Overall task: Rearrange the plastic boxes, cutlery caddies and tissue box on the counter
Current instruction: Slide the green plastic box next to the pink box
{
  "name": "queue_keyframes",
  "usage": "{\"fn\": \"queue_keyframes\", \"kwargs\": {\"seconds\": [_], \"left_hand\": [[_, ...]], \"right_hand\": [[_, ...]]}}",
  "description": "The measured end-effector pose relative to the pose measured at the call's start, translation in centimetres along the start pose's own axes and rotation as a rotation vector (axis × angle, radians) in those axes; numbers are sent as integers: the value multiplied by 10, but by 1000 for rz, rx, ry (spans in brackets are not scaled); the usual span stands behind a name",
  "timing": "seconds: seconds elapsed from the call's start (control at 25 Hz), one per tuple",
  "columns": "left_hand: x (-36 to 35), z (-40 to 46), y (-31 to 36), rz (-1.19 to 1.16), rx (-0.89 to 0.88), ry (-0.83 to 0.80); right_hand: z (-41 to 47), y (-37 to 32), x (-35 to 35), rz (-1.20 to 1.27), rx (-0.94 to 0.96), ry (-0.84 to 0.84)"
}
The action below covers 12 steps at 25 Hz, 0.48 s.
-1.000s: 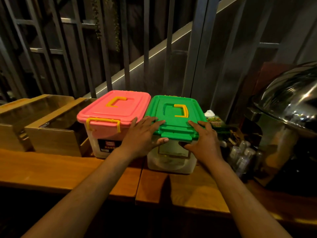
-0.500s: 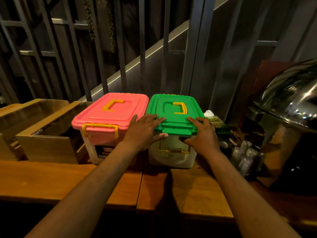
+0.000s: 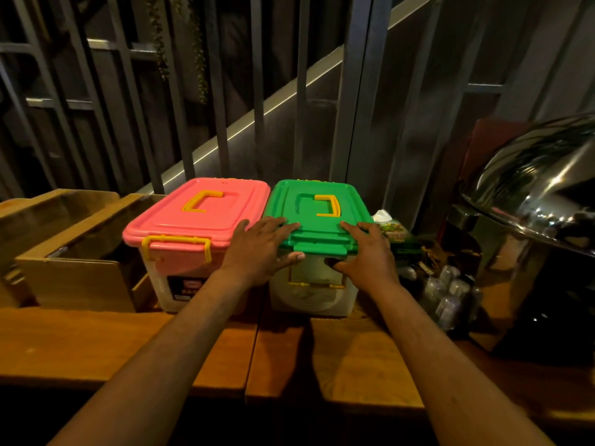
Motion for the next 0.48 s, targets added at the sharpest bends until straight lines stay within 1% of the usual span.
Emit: {"fn": "queue_keyframes", "kwargs": {"seconds": [0.28,0.48], "left_hand": [[2,-1,2,-19,47,-22],[-1,0,3,-52,99,24]], "right_hand": [[-1,1,1,-3,23,-6],[-1,2,2,-64,31,-61]]}}
Point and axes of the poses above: each hand's wrist, its own z-axis towards the middle knuckle, its own x-axis out of the back of the hand, y = z × x, the point moved 8 cm from there along z, towards the middle knuckle, and after that the axes turned 14 degrees about z, right-handed, at the moved point
